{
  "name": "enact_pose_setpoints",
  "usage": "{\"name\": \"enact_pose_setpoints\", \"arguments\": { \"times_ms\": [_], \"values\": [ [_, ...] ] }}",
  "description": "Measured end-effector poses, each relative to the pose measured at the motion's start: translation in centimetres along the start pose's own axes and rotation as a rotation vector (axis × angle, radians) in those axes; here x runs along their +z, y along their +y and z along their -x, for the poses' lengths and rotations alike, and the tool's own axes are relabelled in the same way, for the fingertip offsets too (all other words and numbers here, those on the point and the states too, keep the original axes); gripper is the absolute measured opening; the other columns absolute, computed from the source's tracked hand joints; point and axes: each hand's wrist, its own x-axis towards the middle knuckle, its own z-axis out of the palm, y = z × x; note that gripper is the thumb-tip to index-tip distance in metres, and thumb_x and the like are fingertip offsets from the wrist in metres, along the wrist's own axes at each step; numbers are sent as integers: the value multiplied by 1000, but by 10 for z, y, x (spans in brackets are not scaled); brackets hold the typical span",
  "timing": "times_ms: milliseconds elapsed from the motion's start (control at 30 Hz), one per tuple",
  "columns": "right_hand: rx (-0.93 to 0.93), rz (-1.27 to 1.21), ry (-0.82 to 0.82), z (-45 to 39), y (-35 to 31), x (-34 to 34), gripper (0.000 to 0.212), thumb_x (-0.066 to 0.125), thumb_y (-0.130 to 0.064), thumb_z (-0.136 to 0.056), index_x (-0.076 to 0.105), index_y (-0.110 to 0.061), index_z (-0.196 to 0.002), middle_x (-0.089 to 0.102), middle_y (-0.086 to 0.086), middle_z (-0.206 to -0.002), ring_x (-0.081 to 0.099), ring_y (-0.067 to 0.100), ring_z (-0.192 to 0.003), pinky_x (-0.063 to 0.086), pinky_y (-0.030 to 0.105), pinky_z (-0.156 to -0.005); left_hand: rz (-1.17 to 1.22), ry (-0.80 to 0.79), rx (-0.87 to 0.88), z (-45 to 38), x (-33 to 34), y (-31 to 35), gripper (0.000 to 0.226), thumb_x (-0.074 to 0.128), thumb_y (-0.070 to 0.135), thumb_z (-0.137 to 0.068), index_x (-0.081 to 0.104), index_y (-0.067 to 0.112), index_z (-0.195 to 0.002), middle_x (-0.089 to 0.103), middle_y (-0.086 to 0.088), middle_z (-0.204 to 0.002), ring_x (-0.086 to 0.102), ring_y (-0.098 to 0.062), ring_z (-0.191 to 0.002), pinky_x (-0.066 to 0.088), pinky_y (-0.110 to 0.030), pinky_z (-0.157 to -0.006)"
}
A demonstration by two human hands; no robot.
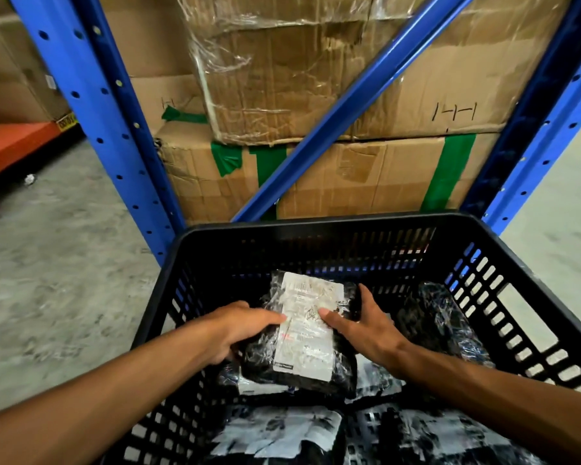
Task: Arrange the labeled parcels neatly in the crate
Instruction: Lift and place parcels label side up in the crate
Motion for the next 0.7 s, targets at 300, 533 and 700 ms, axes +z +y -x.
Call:
{"name": "enact_pose_setpoints", "arguments": {
  "times_ms": [300,533,700],
  "values": [
    [-5,32,-128,-16,-10,41,80,68,-29,-87,20,-15,-150,54,-3,-137,53,11,-112,41,10,-85,61,90,-78,-15,-11,-20,56,64,31,-84,47,14,-134,57,-12,-136,55,-30,-124,46,-47,-105],
    [26,307,-280,-33,-16,73,102,66,-28,-89,-13,-16,-154,43,7,-150,53,23,-126,41,19,-86,4,187,-71,-16,-3,-19,65,59,20,-92,32,8,-149,35,-12,-155,35,-29,-141,35,-35,-109],
    [-18,330,-261,-33,-11,72,104,69,-23,-87,-10,-15,-154,39,7,-154,56,20,-122,42,16,-84,-95,203,-67,-19,-1,-21,62,56,17,-93,31,6,-149,35,-13,-155,34,-28,-141,35,-32,-108]
  ]
}}
